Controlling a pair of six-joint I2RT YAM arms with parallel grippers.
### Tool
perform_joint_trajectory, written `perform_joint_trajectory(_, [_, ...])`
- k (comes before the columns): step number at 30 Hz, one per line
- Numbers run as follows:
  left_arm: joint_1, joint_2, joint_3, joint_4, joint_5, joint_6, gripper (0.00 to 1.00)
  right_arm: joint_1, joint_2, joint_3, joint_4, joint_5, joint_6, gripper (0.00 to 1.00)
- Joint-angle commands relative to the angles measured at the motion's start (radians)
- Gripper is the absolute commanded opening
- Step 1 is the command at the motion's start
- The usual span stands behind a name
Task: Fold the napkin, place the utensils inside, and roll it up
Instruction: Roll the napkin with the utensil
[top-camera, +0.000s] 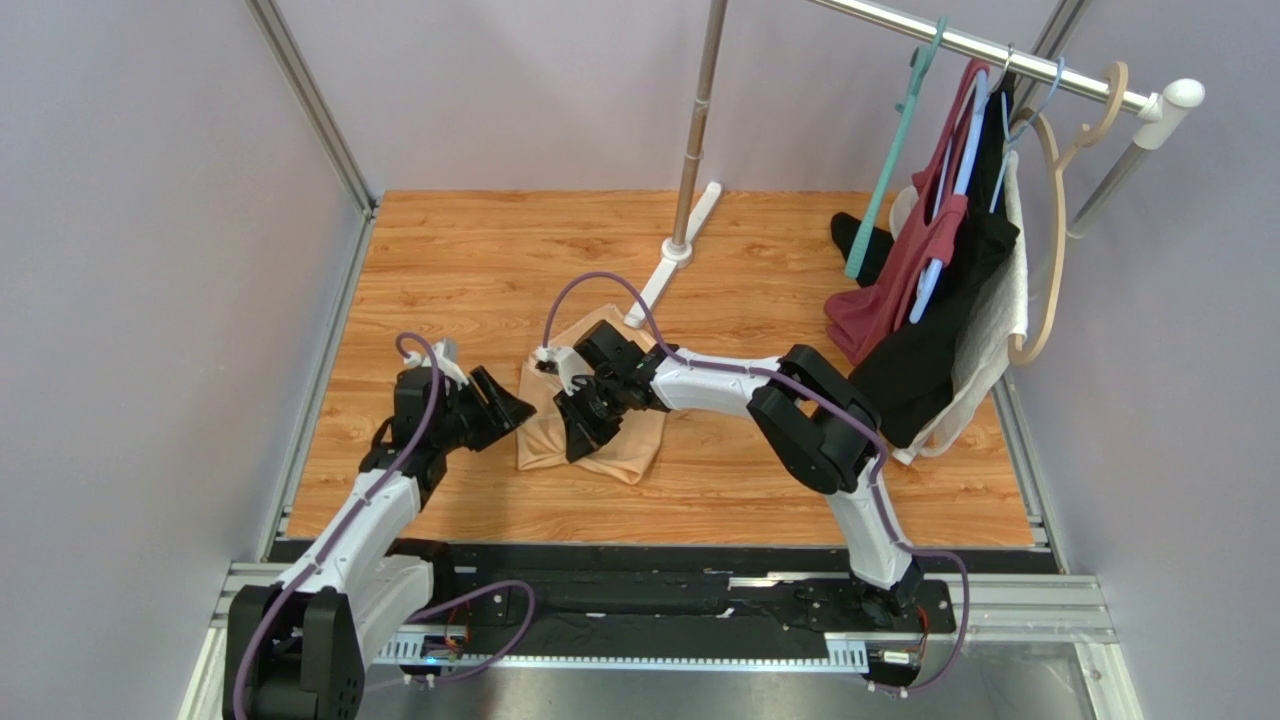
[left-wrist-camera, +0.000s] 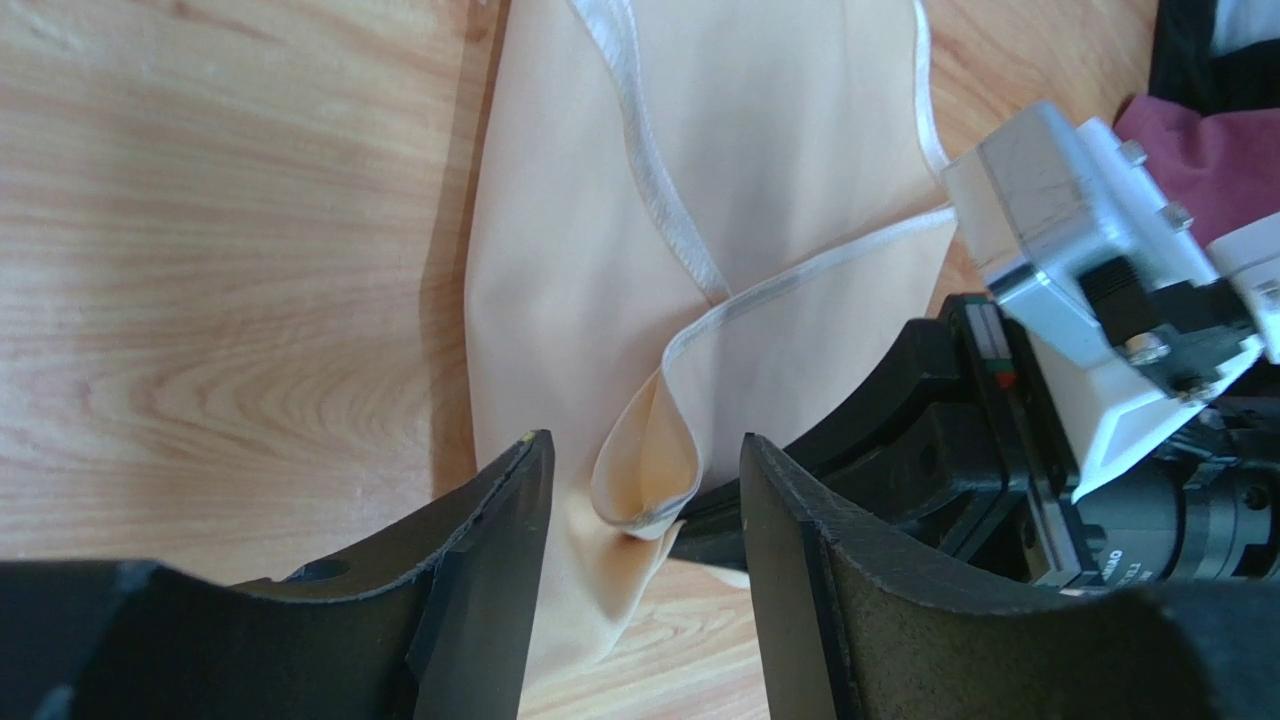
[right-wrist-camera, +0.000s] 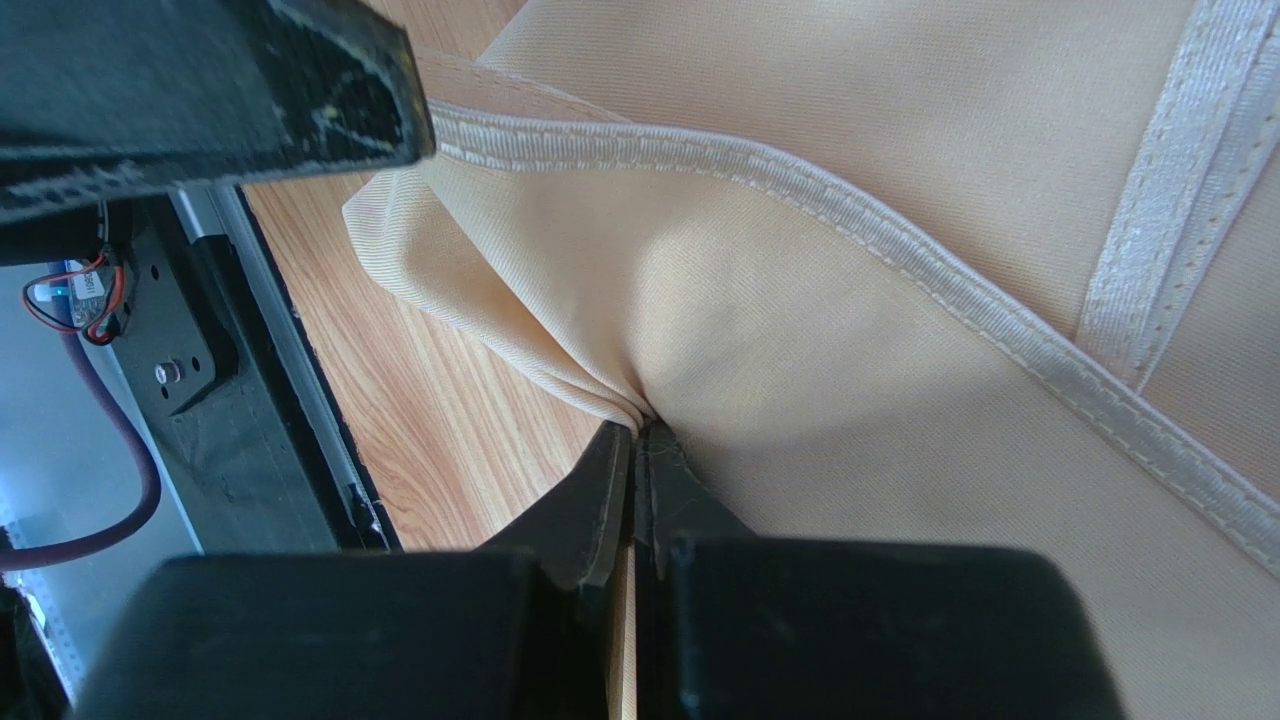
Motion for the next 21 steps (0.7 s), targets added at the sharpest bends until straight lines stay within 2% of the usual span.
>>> perform_joint_trajectory(1, [-0.003, 0.003, 0.054, -0.055, 0.038, -0.019, 0.58, 0.002, -0.036, -0.011, 0.021, 0.029, -0.014, 0.00])
perform_joint_trajectory(6, [-0.011, 0.026, 0.074, -0.116, 0.035, -0.001, 0.59, 0.002, -0.030, -0.006, 0.026, 0.034, -0.011, 0.00])
perform_joint_trajectory(10, [-0.017, 0.048, 0.048, -0.058, 0.051, -0.018, 0.58, 0.003, -0.024, -0.003, 0.035, 0.042, -0.009, 0.00])
perform_joint_trajectory(13, [-0.021, 0.074, 0.052, -0.053, 0.057, -0.013, 0.54, 0.002, -0.030, -0.006, 0.038, 0.048, -0.011, 0.00])
perform_joint_trajectory(16, [-0.024, 0.087, 0.058, -0.050, 0.061, -0.006, 0.32, 0.003, -0.039, -0.017, 0.046, 0.055, -0.011, 0.00])
perform_joint_trajectory(17, [-0.024, 0.091, 0.060, -0.050, 0.066, -0.006, 0.19, 0.003, -0.049, -0.020, 0.053, 0.057, -0.011, 0.01])
perform_joint_trajectory(19, [-0.024, 0.086, 0.060, -0.058, 0.075, -0.006, 0.08, 0.005, -0.061, -0.033, 0.058, 0.059, -0.012, 0.06])
perform_joint_trajectory(20, [-0.024, 0.075, 0.060, -0.061, 0.078, -0.007, 0.01, 0.003, -0.073, -0.040, 0.070, 0.059, -0.011, 0.11])
perform_joint_trajectory(21, [-0.024, 0.068, 0.058, -0.073, 0.081, -0.007, 0.00, 0.005, -0.081, -0.044, 0.078, 0.060, -0.011, 0.15])
